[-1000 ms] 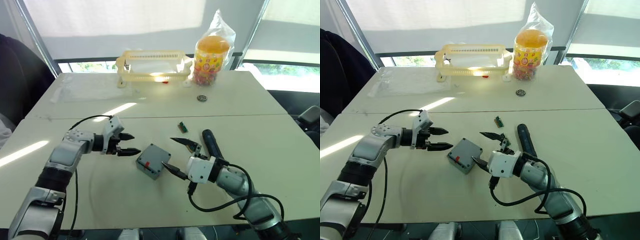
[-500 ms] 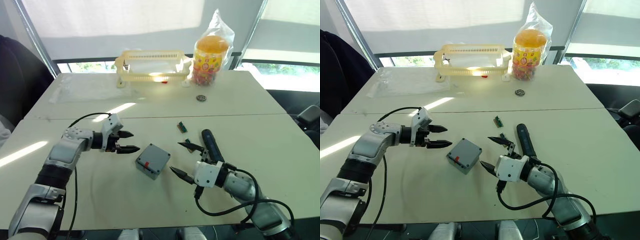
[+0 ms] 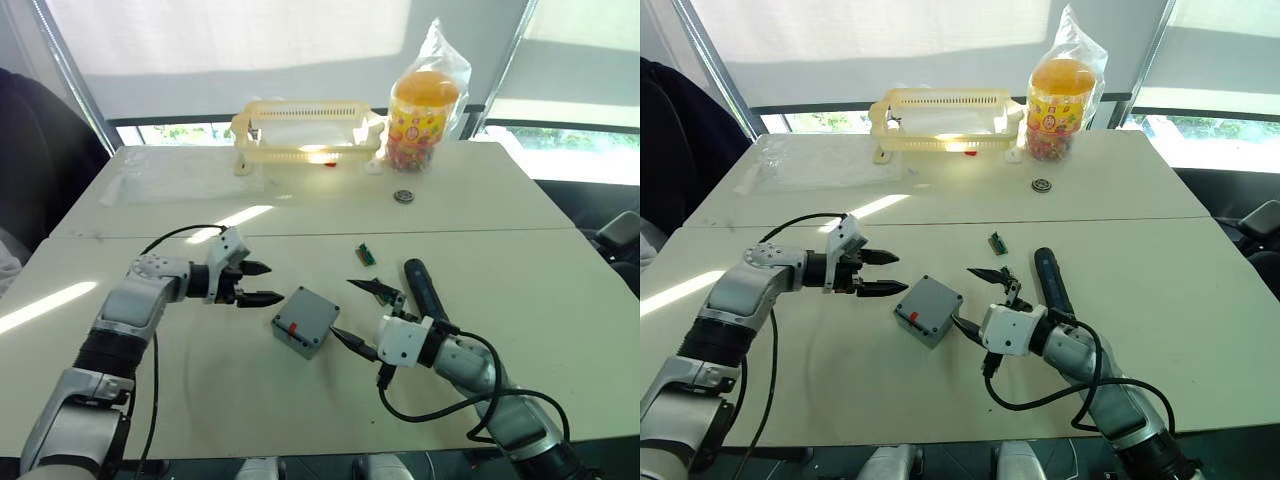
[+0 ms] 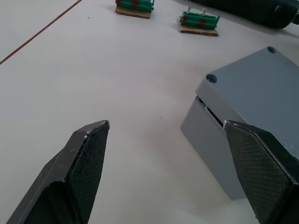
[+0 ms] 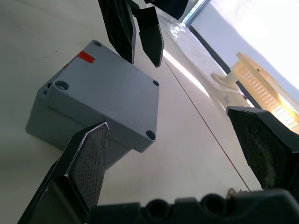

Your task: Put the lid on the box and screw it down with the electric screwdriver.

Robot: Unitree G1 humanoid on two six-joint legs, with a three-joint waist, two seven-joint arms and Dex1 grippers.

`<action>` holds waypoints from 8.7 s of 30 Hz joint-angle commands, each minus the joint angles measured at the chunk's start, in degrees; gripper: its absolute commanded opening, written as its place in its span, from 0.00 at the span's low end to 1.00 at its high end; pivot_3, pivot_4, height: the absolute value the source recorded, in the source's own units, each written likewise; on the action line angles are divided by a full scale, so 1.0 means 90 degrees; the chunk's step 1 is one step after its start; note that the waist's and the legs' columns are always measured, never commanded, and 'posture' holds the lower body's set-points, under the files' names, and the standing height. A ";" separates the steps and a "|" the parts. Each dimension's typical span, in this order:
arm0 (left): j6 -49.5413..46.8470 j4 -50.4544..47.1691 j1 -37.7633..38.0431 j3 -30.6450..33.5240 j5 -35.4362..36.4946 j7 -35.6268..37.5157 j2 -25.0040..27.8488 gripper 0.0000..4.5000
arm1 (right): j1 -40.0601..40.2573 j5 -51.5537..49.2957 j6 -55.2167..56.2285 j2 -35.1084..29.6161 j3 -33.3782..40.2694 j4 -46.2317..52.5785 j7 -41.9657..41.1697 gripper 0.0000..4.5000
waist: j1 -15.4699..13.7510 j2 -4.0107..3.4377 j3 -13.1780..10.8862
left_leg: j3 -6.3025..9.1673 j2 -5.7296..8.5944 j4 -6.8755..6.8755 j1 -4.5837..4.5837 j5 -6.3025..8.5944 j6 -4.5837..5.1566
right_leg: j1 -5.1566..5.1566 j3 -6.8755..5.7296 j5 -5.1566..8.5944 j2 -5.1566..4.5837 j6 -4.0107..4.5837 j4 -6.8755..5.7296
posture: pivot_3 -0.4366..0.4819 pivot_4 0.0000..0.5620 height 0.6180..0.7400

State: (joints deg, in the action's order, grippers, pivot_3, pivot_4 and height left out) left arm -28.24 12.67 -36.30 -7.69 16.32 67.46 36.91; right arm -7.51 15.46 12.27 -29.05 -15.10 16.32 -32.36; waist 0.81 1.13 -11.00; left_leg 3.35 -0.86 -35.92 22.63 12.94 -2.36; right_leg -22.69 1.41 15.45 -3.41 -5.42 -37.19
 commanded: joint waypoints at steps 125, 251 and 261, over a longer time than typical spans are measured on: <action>-0.2056 -0.3485 0.0380 0.0874 0.1446 -0.0417 0.1003 0.90 | -0.0750 -0.3491 -0.5144 0.0008 0.2143 0.0248 -0.0631 0.99 | 0.0025 -0.0008 -0.0009 | 0.0002 -0.0001 0.0002 0.0015 0.0001 0.0000 | -0.0014 -0.0001 -0.0001 -0.0003 -0.0001 0.0001 | 0.48 0.27 1.00; -0.2049 -0.4039 0.0929 0.0405 0.1712 -0.1292 0.0985 0.15 | -0.1425 -0.3666 -0.5926 0.0364 0.1883 -0.0127 0.0375 0.01 | 0.0013 -0.0012 -0.0011 | 0.0003 -0.0002 -0.0014 0.0075 0.0000 0.0000 | -0.0071 0.0000 -0.0015 0.0003 -0.0021 -0.0002 | 0.48 0.27 1.00; -0.2036 -0.4122 0.1087 0.0529 0.1667 -0.1169 0.1212 0.15 | -0.1423 -0.4346 -0.6052 0.0307 0.1934 0.0911 0.0092 0.01 | 0.0024 -0.0012 -0.0011 | 0.0004 -0.0003 -0.0013 0.0075 0.0000 0.0000 | -0.0073 0.0000 -0.0014 0.0004 -0.0021 -0.0003 | 0.48 0.27 1.00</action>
State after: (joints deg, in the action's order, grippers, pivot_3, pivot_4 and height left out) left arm -47.79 -23.12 -26.60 -3.82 31.68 56.46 46.95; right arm -18.97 -21.70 -42.35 -25.88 1.26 20.59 -30.55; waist 1.03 1.02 -11.10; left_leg 3.39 -0.88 -36.03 23.30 12.95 -2.36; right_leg -23.35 1.42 15.32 -3.37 -5.61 -37.22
